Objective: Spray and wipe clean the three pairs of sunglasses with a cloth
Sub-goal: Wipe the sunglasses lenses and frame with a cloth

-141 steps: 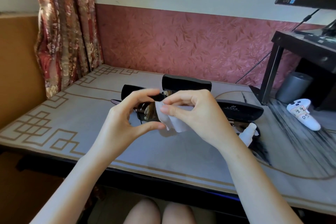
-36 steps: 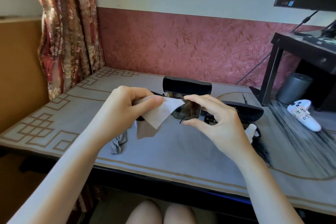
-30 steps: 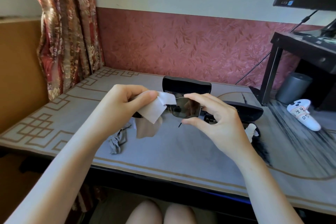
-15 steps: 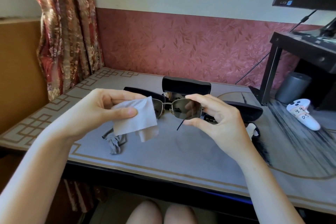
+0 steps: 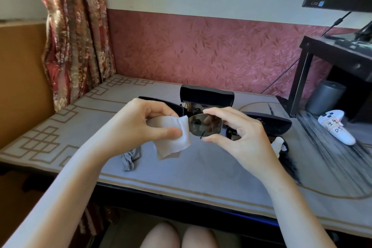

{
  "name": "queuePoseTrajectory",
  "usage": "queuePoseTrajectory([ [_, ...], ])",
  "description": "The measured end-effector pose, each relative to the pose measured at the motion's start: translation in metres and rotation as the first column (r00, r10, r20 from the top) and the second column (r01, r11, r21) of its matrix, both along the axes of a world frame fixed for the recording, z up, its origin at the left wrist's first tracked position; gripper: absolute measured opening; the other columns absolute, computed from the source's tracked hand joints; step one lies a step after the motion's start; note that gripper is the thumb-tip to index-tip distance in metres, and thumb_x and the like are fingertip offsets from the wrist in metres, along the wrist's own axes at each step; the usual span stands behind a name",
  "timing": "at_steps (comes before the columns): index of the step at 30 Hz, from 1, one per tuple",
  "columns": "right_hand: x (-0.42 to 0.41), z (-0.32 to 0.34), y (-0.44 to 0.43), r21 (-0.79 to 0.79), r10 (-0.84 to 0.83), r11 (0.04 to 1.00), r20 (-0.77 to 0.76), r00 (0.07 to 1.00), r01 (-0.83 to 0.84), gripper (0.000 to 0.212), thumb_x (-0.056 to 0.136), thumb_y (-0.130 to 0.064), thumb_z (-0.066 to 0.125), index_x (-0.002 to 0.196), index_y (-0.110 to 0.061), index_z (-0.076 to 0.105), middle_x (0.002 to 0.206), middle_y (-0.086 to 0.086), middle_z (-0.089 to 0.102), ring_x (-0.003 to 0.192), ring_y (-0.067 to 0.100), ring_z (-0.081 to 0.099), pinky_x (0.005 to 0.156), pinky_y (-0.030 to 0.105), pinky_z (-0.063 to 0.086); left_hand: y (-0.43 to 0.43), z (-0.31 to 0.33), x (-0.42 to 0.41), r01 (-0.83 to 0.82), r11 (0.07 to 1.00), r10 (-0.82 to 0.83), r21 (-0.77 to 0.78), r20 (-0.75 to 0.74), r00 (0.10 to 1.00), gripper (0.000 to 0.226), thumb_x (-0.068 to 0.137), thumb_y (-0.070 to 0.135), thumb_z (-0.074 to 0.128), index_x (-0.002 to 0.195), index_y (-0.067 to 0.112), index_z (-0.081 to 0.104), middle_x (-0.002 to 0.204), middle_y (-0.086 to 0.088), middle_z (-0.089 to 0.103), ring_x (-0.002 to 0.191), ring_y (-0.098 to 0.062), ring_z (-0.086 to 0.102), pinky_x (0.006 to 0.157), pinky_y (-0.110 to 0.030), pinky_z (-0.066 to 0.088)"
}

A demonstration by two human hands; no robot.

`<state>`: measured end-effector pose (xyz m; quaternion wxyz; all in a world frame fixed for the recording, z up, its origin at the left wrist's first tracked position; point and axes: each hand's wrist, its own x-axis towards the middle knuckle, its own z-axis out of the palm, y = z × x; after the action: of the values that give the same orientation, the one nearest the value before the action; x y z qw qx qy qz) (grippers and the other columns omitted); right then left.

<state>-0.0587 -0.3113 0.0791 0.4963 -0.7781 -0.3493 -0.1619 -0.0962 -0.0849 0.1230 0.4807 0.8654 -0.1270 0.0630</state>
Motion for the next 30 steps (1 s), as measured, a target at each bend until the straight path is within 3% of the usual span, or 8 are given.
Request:
queuePoseTrajectory([
  [3,0.000,0.001,0.000,0.027,0.004,1.000,-0.013,1.000,-0.003,0.046,0.074,-0.010,0.081,0.117,-0.020,0.067,0.104,-0.013,0.066,0.104,0.011,0.062,0.097,0.025,0.047,-0.004,-0.002,0.001,-0.056,0.998,0.058,-0.029,0.055,0.997,0.008,0.075,0.026,0.080,0.076,0.021,0.073,0.071,0.008,0.073,0.063,-0.002,0.065,0.057,-0.013,0.047],
  [7,-0.001,0.004,0.003,0.032,0.008,0.999,-0.004,1.000,-0.008,0.047,0.075,-0.010,0.080,0.118,-0.021,0.066,0.104,-0.013,0.064,0.101,0.008,0.062,0.095,0.020,0.045,-0.008,-0.007,0.004,-0.171,0.983,0.177,-0.062,0.127,0.976,0.030,0.070,0.048,0.077,0.071,0.018,0.072,0.066,-0.002,0.070,0.058,-0.009,0.060,0.053,-0.024,0.043],
  [12,0.000,0.004,0.001,0.041,0.007,0.999,-0.031,0.999,-0.006,0.046,0.075,-0.009,0.080,0.118,-0.022,0.067,0.103,-0.010,0.066,0.102,0.013,0.062,0.099,0.031,0.047,-0.009,-0.009,0.003,-0.158,0.986,0.163,-0.054,0.105,0.981,0.022,0.082,0.040,0.073,0.071,0.021,0.072,0.067,0.000,0.070,0.059,-0.007,0.058,0.058,-0.026,0.044],
  [15,0.000,0.002,0.001,0.040,0.009,0.999,-0.044,0.999,-0.008,0.046,0.075,-0.008,0.080,0.117,-0.021,0.067,0.101,-0.010,0.066,0.100,0.013,0.062,0.098,0.034,0.047,-0.007,-0.003,0.001,-0.079,0.995,0.082,-0.055,0.051,0.995,0.005,0.079,0.027,0.075,0.078,0.022,0.073,0.073,0.005,0.073,0.064,-0.003,0.063,0.059,-0.015,0.046],
  [20,-0.001,0.004,-0.001,0.029,0.019,0.999,-0.073,0.997,-0.017,0.044,0.077,-0.009,0.079,0.115,-0.025,0.067,0.100,-0.012,0.064,0.100,0.014,0.062,0.097,0.033,0.047,0.003,0.003,-0.003,0.028,1.000,-0.028,0.014,-0.003,1.000,0.023,0.072,0.019,0.080,0.090,0.032,0.072,0.084,0.018,0.073,0.072,0.002,0.067,0.065,-0.010,0.050],
  [25,-0.003,0.006,0.000,0.020,0.036,0.999,-0.067,0.997,-0.035,0.044,0.077,-0.011,0.078,0.114,-0.031,0.065,0.103,-0.012,0.064,0.102,0.013,0.062,0.098,0.029,0.046,0.012,0.007,-0.005,0.118,0.993,-0.118,0.004,-0.039,0.992,0.029,0.071,0.021,0.077,0.098,0.031,0.073,0.092,0.013,0.075,0.084,-0.003,0.070,0.072,-0.015,0.054],
  [30,-0.001,0.004,-0.002,0.043,0.038,0.998,-0.082,0.996,-0.034,0.042,0.076,-0.015,0.079,0.113,-0.030,0.067,0.102,-0.013,0.064,0.103,0.017,0.061,0.100,0.039,0.045,0.022,0.013,-0.007,0.166,0.986,-0.164,0.026,-0.053,0.985,0.032,0.068,0.023,0.077,0.099,0.030,0.075,0.093,0.013,0.075,0.087,-0.002,0.070,0.074,-0.009,0.050],
])
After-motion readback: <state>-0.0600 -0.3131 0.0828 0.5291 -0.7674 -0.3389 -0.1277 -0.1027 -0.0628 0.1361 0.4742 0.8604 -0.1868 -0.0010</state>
